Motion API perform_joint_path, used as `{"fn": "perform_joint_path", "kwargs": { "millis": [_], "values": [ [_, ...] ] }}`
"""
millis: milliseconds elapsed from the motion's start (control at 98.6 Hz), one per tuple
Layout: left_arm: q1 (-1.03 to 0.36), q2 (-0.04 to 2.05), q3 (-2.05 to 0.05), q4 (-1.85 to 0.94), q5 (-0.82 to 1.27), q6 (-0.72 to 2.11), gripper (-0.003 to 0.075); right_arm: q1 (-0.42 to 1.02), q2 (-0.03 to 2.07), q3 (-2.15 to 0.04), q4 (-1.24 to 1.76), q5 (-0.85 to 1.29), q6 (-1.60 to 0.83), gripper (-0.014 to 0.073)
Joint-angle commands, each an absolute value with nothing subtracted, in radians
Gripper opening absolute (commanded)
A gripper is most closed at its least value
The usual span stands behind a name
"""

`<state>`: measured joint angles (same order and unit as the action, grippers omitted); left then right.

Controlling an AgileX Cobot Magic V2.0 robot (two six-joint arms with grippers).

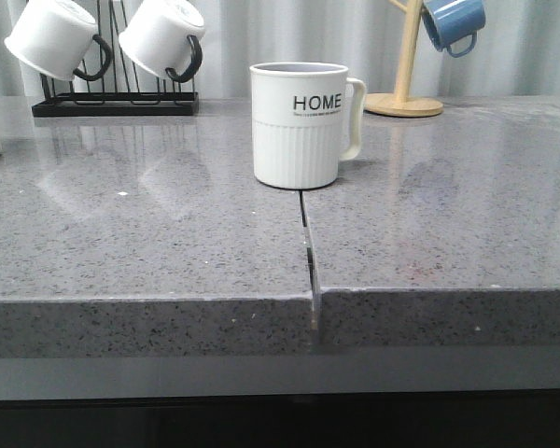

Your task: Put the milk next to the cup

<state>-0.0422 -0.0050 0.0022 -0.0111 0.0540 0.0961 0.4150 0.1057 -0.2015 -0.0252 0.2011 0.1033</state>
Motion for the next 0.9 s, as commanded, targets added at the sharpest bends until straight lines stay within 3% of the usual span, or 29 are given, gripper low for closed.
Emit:
{"fn": "perform_joint_path", "kwargs": {
  "millis": [0, 608, 730, 801, 892],
  "values": [
    [-0.05, -0.026, 0.0, -0.019, -0.036, 0.095, -0.0021, 0.415, 0.116, -0.228, -0.025, 0.132, 0.097, -0.0059],
    [-0.05, 0.371, -0.366, -0.012, 0.169, 0.095, -0.0007, 0.415, 0.116, -0.228, -0.025, 0.131, 0.097, -0.0059],
    [-0.05, 0.455, -0.4, -0.015, 0.166, 0.095, 0.0134, 0.415, 0.116, -0.228, -0.025, 0.131, 0.097, -0.0059],
    [-0.05, 0.489, -0.406, -0.041, 0.145, 0.095, 0.0281, 0.415, 0.116, -0.228, -0.025, 0.131, 0.097, -0.0059],
    [-0.05, 0.525, -0.406, -0.063, 0.088, 0.095, 0.0531, 0.415, 0.116, -0.228, -0.025, 0.131, 0.097, -0.0059]
  ]
}}
